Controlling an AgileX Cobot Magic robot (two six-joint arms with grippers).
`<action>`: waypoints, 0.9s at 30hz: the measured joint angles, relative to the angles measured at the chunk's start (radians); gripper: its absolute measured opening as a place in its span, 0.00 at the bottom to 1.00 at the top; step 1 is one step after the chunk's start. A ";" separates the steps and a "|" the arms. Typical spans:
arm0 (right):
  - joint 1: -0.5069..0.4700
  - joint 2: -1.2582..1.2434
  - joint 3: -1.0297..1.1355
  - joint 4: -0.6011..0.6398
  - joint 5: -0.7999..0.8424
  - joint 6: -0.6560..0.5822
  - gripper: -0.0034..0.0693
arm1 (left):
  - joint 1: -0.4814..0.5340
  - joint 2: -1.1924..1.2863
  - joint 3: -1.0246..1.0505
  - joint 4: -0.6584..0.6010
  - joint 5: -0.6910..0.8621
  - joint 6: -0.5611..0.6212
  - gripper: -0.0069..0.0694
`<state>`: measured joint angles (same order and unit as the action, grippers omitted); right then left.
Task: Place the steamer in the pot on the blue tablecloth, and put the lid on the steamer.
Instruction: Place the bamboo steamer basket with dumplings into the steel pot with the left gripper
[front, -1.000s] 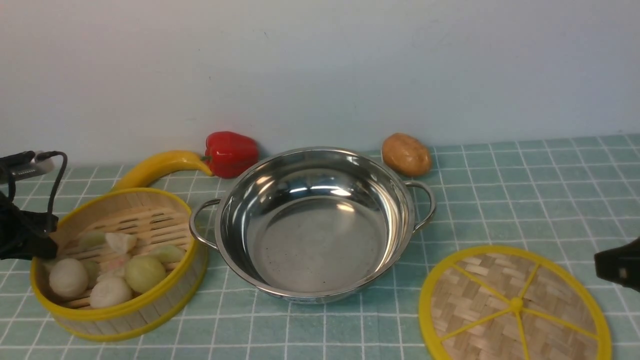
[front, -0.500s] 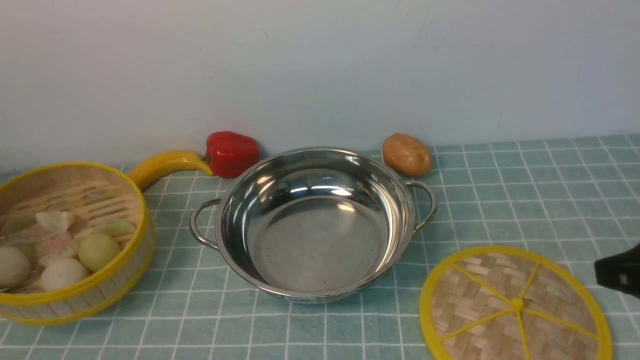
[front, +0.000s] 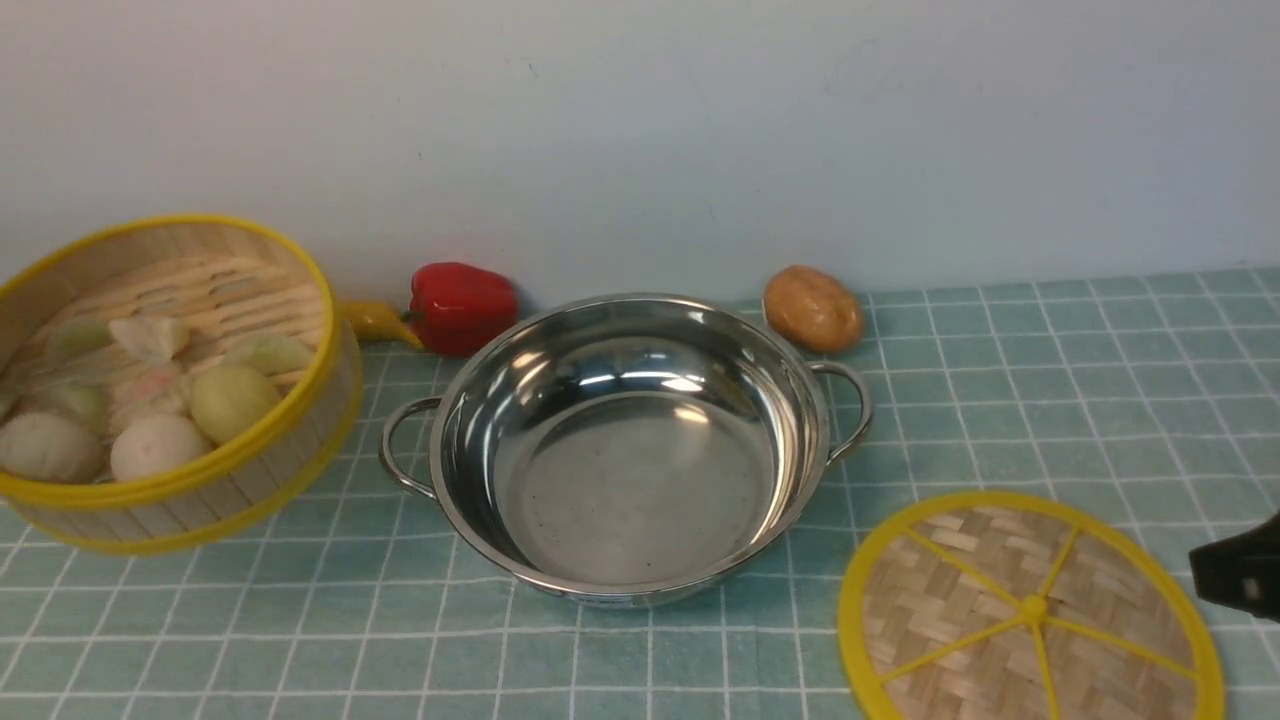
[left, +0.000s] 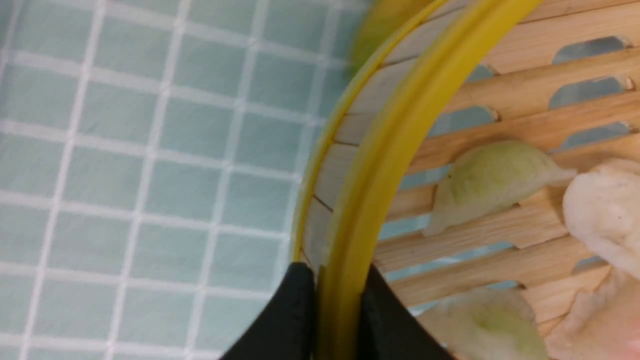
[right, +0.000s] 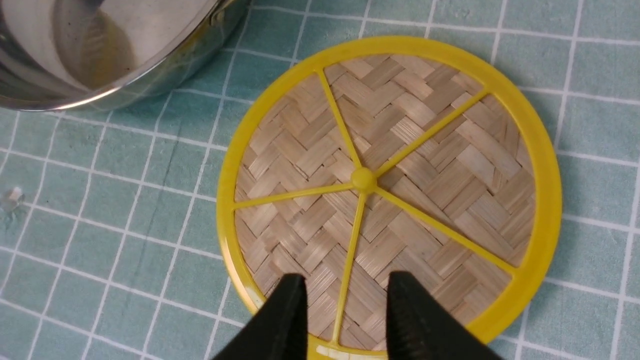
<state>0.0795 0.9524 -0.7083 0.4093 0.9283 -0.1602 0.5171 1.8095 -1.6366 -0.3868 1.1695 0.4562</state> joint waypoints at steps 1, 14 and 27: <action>0.000 0.000 0.000 0.000 0.001 -0.001 0.38 | -0.036 -0.004 -0.031 0.005 0.012 -0.009 0.19; 0.000 0.000 0.000 0.000 0.003 -0.001 0.38 | -0.597 0.070 -0.145 0.159 0.038 -0.198 0.19; 0.000 0.000 -0.001 0.000 0.016 -0.001 0.38 | -0.681 0.247 -0.145 0.189 -0.130 -0.230 0.19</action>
<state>0.0795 0.9524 -0.7092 0.4093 0.9447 -0.1616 -0.1636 2.0561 -1.7814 -0.1977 1.0398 0.2264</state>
